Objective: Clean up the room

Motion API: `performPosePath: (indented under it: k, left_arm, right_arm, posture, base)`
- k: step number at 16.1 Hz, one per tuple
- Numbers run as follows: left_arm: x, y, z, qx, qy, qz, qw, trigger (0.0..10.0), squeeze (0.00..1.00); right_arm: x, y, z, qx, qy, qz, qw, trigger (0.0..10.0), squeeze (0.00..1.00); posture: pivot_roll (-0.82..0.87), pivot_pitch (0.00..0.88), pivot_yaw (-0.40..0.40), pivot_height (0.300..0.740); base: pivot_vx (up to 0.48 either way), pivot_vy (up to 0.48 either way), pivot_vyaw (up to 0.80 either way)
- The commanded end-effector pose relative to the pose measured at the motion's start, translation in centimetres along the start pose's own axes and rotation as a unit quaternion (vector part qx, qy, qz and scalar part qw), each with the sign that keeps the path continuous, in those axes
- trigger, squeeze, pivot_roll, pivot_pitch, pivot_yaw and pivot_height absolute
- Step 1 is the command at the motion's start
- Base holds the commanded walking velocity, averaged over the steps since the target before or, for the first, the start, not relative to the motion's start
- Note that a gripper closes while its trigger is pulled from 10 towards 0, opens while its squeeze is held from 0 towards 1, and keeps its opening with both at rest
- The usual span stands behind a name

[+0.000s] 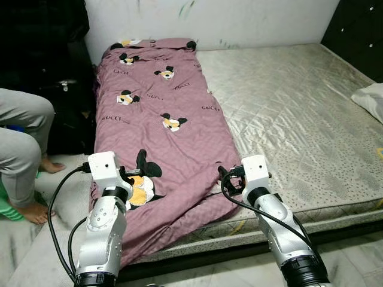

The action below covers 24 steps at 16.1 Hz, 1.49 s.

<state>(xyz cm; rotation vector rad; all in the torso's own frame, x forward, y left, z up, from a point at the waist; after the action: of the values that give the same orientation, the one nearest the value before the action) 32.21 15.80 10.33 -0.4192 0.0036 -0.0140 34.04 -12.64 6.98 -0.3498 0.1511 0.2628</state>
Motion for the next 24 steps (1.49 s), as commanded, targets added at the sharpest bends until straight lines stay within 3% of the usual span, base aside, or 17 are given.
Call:
performPosePath:
  k: [1,9,13,16,19,22,24]
  left_arm:
    - [-0.1,-0.4,0.3,0.0,-0.005,-0.013,1.0,10.0,0.0]
    - [-0.4,-0.8,0.4,-0.007,-0.007,-0.031,0.999,10.0,0.0]
    - [-0.8,0.2,0.4,0.027,-0.016,-0.006,0.999,10.0,0.0]
    - [-2.5,2.5,1.7,0.059,-0.038,0.02,0.997,10.0,0.0]
    - [-5.4,5.2,2.1,0.089,-0.049,0.065,0.993,10.0,0.0]
    - [-7.8,5.9,1.5,0.098,-0.048,0.09,0.99,10.0,0.0]
    - [-8.1,5.6,1.3,0.109,-0.05,0.085,0.989,10.0,0.0]
  right_arm:
    - [0.2,0.1,0.7,-0.003,-0.015,0.005,1.0,10.0,0.0]
    - [0.3,-0.3,0.8,0.013,-0.017,-0.003,1.0,10.0,0.0]
    - [-0.5,-2.6,2.9,0.031,-0.077,-0.059,0.995,10.0,0.0]
    - [-1.7,-4.8,3.4,0.028,-0.088,-0.091,0.992,10.0,0.0]
    - [-3.0,-5.8,2.9,0.016,-0.087,-0.091,0.992,10.0,0.0]
    - [-4.2,-5.5,2.0,0.012,-0.074,-0.08,0.994,10.0,0.0]
    - [-4.4,-5.0,2.0,0.015,-0.071,-0.077,0.994,10.0,0.0]
  posture:
    - [0.0,0.059,0.003,0.74]
    - [0.0,0.05,-0.007,0.74]
    - [0.0,0.048,-0.003,0.74]
    - [0.0,0.047,0.003,0.74]
    - [0.03,0.04,-0.025,0.74]
    - [0.05,0.005,-0.052,0.74]
    - [0.06,0.0,-0.066,0.74]
  base:
    - [0.0,0.0,0.8]
    - [0.138,0.0,0.1]
    - [0.0,0.0,0.0]
    - [0.0,0.0,0.0]
    - [0.0,0.0,0.0]
    - [0.0,0.0,0.0]
    - [0.0,0.0,0.0]
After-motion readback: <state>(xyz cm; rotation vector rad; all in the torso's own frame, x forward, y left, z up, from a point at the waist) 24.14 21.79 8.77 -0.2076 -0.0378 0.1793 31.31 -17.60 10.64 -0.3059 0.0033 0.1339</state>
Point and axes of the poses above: a point about 5 cm out from each wrist's last joint towards the gripper, its own x axis pointing out of the wrist towards the gripper, its own z axis along the axis of the wrist's last joint, y = z × x, the point moved 3 cm from there along x, pointing out of the wrist towards the gripper, and after that the axes turned 12 degrees about -x, right-handed, at the moved point
